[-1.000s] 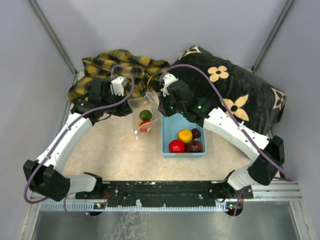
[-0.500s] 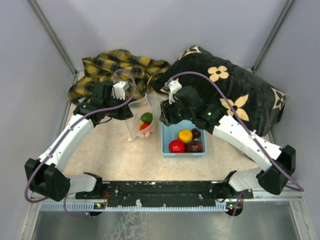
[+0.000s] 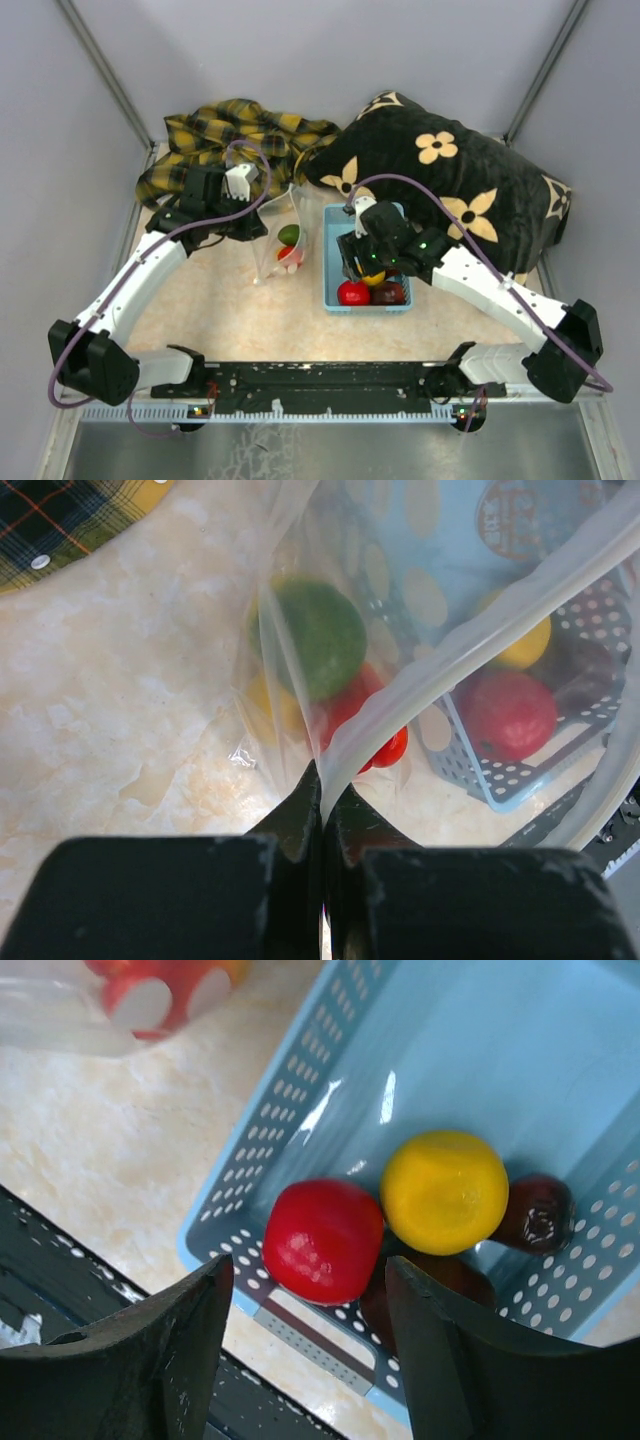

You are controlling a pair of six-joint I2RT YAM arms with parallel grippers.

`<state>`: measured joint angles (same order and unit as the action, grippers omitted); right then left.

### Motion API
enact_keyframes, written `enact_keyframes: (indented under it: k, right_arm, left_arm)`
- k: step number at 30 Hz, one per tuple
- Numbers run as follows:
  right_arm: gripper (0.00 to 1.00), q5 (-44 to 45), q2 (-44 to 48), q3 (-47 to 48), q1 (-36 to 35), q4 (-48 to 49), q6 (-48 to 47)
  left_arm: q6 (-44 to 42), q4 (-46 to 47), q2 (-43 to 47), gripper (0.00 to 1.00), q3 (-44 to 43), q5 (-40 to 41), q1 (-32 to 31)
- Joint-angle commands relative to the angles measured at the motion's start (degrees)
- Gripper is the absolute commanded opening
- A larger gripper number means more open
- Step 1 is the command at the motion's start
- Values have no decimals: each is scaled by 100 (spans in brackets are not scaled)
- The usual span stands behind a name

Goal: Place the food in the zip-top bag and seal the zipper
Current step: Pick up the fake fruit from the bin.

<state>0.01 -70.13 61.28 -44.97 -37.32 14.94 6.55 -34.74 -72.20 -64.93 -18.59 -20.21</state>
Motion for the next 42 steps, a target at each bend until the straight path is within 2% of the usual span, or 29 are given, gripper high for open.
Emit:
enact_keyframes:
  k: [1,9,18,21,28,39,42]
  right_arm:
    - [63,-82,-158,-176,32,71,185]
    - [66,-142,-585,-382,28,94,361]
    - [74,-280,-901,-556,21,190,580]
    - [76,-381,-1072,-568,17,170,605]
    - [77,-406,-1497,-540,-145,198,640]
    - [78,201,-1893,-436,-170,388,633]
    - [73,340,-1871,-442,-171,452,612]
  left_arm:
    - [-39,111,70,0,-122,-110,28]
    - [-68,-222,60,0,-720,379,21]
    - [-53,-542,-35,0,-1244,1049,-1]
    - [-65,-511,-59,0,-1114,1221,0]
    - [-109,-220,-111,0,-615,1078,1]
    - [-99,-32,-20,0,-280,920,4]
    - [-91,-13,-1,0,-266,875,-1]
